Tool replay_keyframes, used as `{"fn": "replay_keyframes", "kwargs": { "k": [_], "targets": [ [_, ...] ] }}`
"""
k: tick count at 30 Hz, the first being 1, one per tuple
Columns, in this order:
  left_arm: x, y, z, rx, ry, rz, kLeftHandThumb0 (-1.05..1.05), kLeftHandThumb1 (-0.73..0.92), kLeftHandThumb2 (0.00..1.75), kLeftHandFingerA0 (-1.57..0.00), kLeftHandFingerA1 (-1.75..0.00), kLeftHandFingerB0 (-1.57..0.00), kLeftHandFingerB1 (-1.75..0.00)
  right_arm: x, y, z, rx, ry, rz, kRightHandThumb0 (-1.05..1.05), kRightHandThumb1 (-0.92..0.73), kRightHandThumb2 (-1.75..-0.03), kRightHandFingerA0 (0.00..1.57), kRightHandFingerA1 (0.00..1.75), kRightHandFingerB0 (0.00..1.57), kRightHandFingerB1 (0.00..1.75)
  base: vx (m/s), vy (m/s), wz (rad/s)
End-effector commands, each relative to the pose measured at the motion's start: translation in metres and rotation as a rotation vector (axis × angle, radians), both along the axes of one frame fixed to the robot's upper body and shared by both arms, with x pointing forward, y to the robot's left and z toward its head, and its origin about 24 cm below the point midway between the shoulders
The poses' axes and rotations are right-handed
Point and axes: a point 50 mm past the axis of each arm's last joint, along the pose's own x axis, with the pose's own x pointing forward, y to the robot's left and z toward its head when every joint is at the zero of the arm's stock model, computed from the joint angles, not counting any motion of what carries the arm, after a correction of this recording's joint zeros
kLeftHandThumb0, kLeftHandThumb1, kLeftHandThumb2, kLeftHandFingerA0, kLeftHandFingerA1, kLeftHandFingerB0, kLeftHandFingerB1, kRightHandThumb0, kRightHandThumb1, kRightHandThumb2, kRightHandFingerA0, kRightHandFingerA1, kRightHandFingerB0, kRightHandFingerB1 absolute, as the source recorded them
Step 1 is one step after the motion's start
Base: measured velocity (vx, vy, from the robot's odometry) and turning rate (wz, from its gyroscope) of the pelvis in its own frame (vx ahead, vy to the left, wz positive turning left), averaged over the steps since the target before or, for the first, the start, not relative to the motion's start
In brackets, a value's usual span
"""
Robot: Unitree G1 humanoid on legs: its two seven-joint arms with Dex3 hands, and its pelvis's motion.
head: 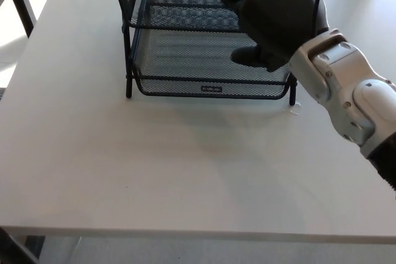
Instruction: The robot uses its right hand to grab the drawer kept on the middle of the desk and pull it out towards the robot
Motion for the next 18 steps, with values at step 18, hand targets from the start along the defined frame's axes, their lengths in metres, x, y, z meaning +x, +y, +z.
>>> {"fn": "replay_keyframes", "kwargs": {
  "k": [18],
  "targets": [
    [0.015, -0.001, 0.012, 0.018, -0.031, -0.033, -0.31, 0.6, 0.58, -0.78, -0.88, -0.75, -0.58, 0.028, -0.013, -0.007, -0.145, -0.111, -0.16, -0.75, -0.47, -0.85, 0.54, 0.71, 0.0, 0.19, 0.0, 0.0, 0.0]
  ]
}}
